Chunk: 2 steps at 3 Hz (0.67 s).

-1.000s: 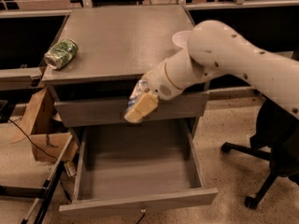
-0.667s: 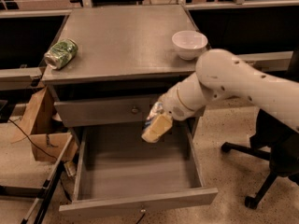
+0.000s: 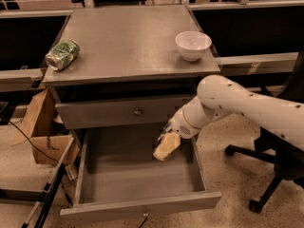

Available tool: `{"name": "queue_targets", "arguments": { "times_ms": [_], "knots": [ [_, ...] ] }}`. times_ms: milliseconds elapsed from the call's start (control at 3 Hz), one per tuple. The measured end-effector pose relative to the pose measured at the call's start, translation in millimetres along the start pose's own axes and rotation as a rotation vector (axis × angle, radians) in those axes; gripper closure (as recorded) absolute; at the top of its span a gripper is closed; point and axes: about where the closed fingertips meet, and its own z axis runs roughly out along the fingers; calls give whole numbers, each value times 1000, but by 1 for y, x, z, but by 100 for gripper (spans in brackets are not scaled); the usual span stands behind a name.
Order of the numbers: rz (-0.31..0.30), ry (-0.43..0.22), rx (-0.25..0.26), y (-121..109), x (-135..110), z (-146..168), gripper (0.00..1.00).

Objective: Place redbull can into middle drawer

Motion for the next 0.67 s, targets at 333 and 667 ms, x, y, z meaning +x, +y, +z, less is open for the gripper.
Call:
{"name": "queue_targets", "arguments": {
  "times_ms": [333, 667],
  "knots": [
    [33, -5, -20, -3, 18, 37, 100],
    [126, -101, -67, -6, 42, 94, 100]
  ]
}}
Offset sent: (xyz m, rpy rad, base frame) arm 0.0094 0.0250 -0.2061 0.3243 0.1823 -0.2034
